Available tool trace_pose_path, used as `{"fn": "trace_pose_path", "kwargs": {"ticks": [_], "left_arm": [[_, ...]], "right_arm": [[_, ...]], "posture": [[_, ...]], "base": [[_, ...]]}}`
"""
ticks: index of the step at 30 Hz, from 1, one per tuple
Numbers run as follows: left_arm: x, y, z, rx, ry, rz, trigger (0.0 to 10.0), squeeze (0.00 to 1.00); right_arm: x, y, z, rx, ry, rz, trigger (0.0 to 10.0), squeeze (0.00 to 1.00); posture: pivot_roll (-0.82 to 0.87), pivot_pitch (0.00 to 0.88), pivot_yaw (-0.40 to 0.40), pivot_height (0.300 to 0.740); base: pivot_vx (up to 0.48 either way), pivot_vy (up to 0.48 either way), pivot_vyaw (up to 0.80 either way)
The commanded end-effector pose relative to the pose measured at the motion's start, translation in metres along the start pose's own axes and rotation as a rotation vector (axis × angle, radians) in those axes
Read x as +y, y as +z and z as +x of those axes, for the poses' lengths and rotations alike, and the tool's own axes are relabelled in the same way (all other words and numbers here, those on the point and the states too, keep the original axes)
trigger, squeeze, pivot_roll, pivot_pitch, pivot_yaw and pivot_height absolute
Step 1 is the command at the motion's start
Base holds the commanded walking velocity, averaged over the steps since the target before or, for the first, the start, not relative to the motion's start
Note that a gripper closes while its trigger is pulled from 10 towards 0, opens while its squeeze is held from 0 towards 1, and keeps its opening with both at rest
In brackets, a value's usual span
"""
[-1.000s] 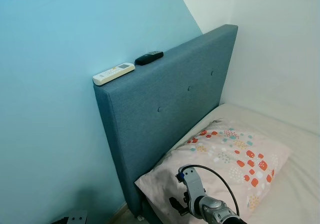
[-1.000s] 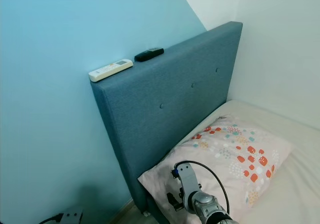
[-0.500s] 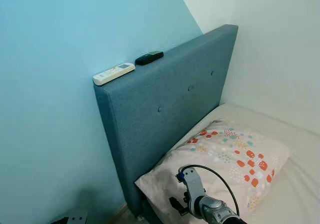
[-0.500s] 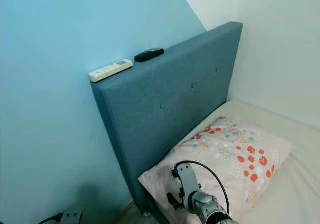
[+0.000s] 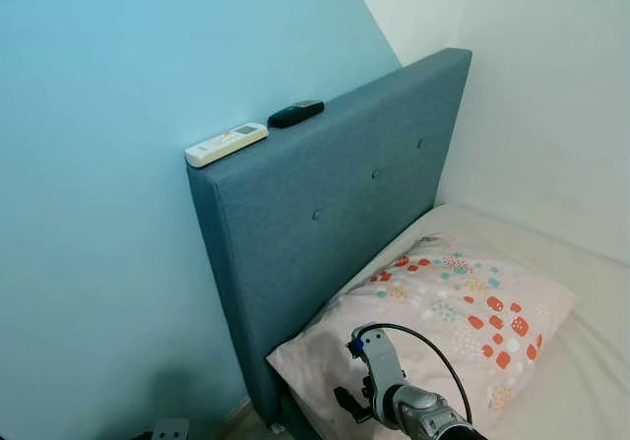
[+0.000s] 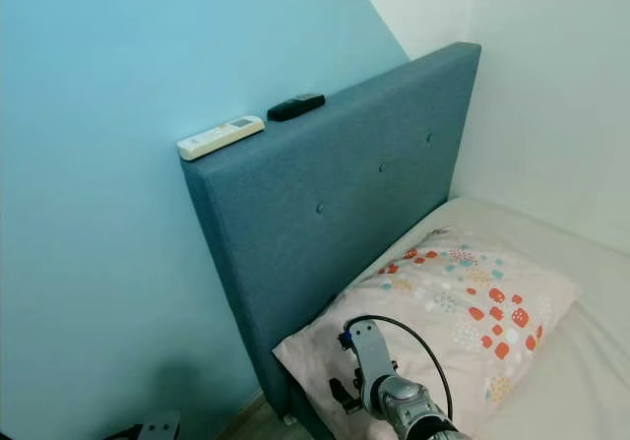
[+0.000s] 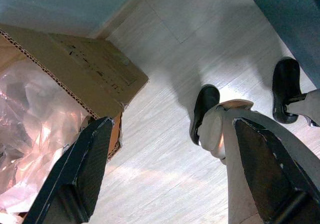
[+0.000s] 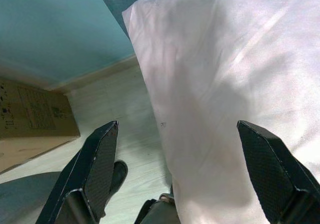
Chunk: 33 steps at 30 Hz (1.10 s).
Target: Clean up the room
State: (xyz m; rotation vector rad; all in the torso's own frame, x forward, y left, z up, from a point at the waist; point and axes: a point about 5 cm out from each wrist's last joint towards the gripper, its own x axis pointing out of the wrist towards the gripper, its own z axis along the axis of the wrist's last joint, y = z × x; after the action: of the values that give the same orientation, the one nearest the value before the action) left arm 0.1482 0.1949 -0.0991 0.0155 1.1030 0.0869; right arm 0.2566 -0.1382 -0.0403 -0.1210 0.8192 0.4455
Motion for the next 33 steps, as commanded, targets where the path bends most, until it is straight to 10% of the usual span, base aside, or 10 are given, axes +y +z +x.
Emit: {"fn": "trace_pose_path", "kwargs": {"ticks": [1, 13, 33], "left_arm": [[0.001, -0.002, 0.0, 0.005, 0.004, 0.022, 10.0, 0.0], [0.042, 0.004, -0.004, -0.014, 0.057, -0.002, 10.0, 0.0], [0.026, 0.013, -0.001, -0.031, 0.034, 0.014, 10.0, 0.0]], "right_arm": [[0.002, 0.004, 0.001, 0.001, 0.008, -0.011, 10.0, 0.0], [-0.002, -0.006, 0.0, 0.057, -0.037, 0.01, 10.0, 0.0], [-0.007, -0.014, -0.002, 0.106, -0.084, 0.009, 10.0, 0.0]], "posture": [[-0.11, 0.0, -0.025, 0.74], [-0.11, 0.0, -0.025, 0.74], [-0.1, 0.0, -0.033, 0.74]], "base": [[-0.296, 0.0, 0.0], [-0.297, 0.0, 0.0], [-0.286, 0.0, 0.0]]}}
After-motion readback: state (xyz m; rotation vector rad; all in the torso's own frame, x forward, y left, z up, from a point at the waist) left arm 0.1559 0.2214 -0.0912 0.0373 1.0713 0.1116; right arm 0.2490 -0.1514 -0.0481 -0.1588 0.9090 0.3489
